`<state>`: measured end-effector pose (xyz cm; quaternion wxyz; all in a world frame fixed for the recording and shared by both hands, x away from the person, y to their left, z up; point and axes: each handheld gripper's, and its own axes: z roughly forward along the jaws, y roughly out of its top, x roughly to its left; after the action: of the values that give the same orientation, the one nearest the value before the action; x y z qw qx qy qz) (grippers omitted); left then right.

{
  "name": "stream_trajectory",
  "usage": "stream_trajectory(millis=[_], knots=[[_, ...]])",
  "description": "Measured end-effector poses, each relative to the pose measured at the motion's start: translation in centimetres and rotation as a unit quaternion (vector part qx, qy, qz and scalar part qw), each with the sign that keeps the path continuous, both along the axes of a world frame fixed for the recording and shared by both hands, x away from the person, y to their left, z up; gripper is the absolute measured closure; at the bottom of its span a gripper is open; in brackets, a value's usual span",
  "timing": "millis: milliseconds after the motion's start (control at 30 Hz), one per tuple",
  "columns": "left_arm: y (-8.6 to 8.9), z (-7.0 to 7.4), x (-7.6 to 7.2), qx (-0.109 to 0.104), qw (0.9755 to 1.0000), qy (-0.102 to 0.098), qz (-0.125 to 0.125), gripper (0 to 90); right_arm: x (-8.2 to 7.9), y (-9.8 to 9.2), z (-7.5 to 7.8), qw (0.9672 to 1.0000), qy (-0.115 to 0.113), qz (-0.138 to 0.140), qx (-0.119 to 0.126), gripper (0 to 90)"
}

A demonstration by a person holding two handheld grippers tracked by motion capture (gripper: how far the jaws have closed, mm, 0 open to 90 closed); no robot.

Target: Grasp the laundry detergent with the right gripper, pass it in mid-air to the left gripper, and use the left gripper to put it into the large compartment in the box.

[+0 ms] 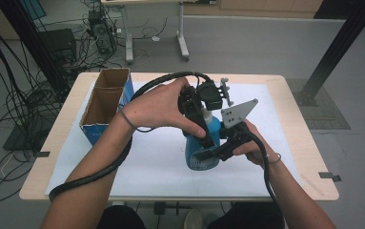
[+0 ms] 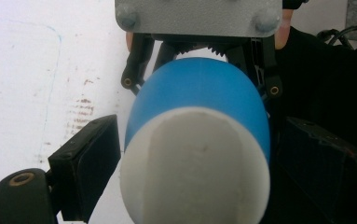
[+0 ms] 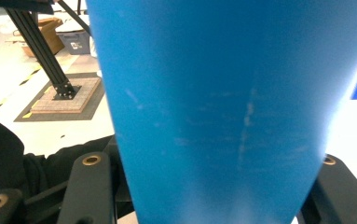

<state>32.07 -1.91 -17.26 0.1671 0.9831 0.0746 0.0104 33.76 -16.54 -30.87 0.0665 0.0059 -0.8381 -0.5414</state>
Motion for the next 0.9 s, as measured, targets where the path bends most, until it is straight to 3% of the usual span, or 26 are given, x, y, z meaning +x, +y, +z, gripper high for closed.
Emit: stream_trajectory(millis=[900], knots=[[0.12,0.06,-0.23,-0.003,1.0000,-0.004,0.002,13.5,-0.24,0.00,0.09,1.0000,-0.003,0.000,-0.003,43.0]])
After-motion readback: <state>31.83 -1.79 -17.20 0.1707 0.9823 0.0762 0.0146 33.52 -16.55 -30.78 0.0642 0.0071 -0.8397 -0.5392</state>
